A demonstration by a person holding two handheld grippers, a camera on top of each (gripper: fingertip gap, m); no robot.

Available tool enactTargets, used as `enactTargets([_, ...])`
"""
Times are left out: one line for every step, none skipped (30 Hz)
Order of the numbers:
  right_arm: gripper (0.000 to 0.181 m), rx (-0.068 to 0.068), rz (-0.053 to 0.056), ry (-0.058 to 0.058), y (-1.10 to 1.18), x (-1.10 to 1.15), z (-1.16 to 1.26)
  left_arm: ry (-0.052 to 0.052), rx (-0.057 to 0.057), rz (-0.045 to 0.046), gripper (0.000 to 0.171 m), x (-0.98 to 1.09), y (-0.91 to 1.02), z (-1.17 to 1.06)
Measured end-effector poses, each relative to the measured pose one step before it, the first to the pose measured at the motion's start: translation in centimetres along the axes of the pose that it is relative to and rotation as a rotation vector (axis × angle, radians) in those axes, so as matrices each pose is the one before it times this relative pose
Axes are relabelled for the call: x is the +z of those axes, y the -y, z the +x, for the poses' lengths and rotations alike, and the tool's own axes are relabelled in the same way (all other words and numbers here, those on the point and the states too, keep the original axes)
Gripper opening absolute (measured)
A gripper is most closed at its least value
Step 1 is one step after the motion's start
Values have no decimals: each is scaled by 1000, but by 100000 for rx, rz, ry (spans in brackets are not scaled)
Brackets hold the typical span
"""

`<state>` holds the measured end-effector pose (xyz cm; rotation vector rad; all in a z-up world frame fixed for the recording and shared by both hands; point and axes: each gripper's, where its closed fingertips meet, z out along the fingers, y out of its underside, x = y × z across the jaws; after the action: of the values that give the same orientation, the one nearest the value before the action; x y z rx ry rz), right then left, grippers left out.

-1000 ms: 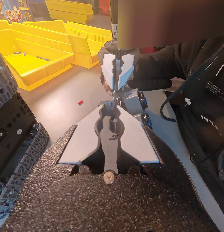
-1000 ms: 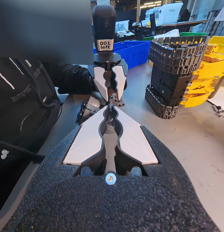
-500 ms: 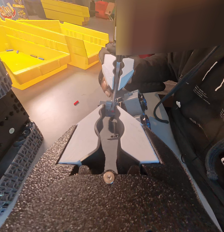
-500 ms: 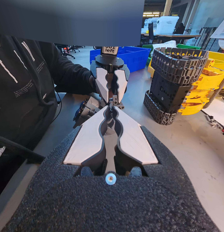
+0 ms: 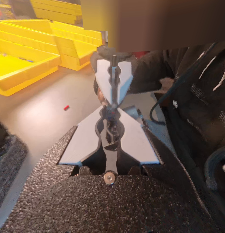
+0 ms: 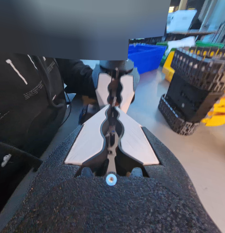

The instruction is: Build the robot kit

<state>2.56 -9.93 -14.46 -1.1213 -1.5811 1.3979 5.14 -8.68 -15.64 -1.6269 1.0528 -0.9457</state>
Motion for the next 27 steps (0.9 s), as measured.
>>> enactTargets([2, -5123, 2816, -6307, 657, -612, 915, 3461, 3609, -147, 11, 237, 247, -349])
enactTargets([1, -1143, 2073, -5096, 636, -931, 1262, 4303, -3328, 2839, 12, -574, 700, -1358])
enactTargets([1, 885, 4651, -3137, 1042, -1101, 1031, 803, -2891, 3024, 12, -606, 526, -811])
enactTargets([1, 2486, 1590, -684, 406, -560, 422, -1050, 791, -2068, 12, -89, -409, 1])
enactTargets([1, -1270, -1039, -1143, -299, -66, 32, -895, 2726, -3020, 12, 352, -594, 388])
enactTargets([1, -760, -1555, 914, -398, 200, -324, -638, 1075, -2701, 12, 466, -409, 252])
enactTargets([1, 1361, 325, 537, 4, 93, -14, -138, -527, -2557, 12, 326, -363, -88])
enactTargets([1, 2519, 1879, 436, 310, -151, 290, 146, -223, -1789, 13, 91, -250, -173])
enactTargets([2, 2640, 2203, 449, 351, -246, 293, 282, -129, -862, 12, -32, -144, -133])
enactTargets([1, 2013, 1549, 437, 187, -140, 165, 402, -753, -1786, 13, 51, -365, -146])
enactTargets([1, 2602, 159, 325, -130, 15, 109, 499, -1000, -1389, 13, 124, -389, -124])
enactTargets([2, 2504, 785, -159, -98, 59, 142, -1034, -1336, -2050, 13, 169, -460, 107])
enactTargets([3, 2441, 216, 1301, -101, 92, -73, -1292, -483, -1991, 13, 137, -375, 180])
enactTargets([2, 1654, 725, 1851, 64, 88, -204, -577, 275, -308, 12, -19, -61, 123])
enactTargets([2, 1396, 2437, 852, 371, 49, -125, -438, -364, 249, 13, -121, 4, 32])
enactTargets([3, 2111, 1894, 679, 311, 69, -54, 331, -1277, 865, 14, -200, 100, -136])
enactTargets([3, 2300, 1821, 186, 247, 95, 31, 425, -1244, 1849, 20, -287, 336, -113])
enactTargets([2, 2100, 1565, 573, 171, 121, -62, 303, -942, 3015, 25, -316, 603, -19])
enactTargets([3, 1806, 1629, 661, 160, 176, -128, -195, -319, 4035, 27, -262, 837, 178])
enactTargets([3, 1553, 1711, 426, 155, 251, -105, -535, 133, 3932, 28, -114, 883, 307])
enactTargets([2, 1103, 1468, 641, 116, 320, -185, -149, 345, 3404, 27, 35, 831, 282])
enactTargets([3, 724, 883, 1086, 36, 385, -288, -54, 526, 3067, 27, 124, 796, 306])
enactTargets([2, 279, 777, 452, -4, 398, -228, -310, 672, 2222, 26, 151, 644, 327])
enactTargets([3, -636, 371, 56, -84, 354, -192, -1, 936, 1882, 24, 86, 536, 273])
enactTargets([3, -1577, -1094, 281, -288, 279, -214, 593, 631, 2072, 22, -28, 506, 123])
enactTargets([4, -2484, -117, -321, -113, 128, -122, 197, -308, 1644, 19, -97, 363, 76])
enactTargets([3, -1552, 1158, -1136, 172, -6, 45, 416, -895, -36, 14, -85, 34, -65])
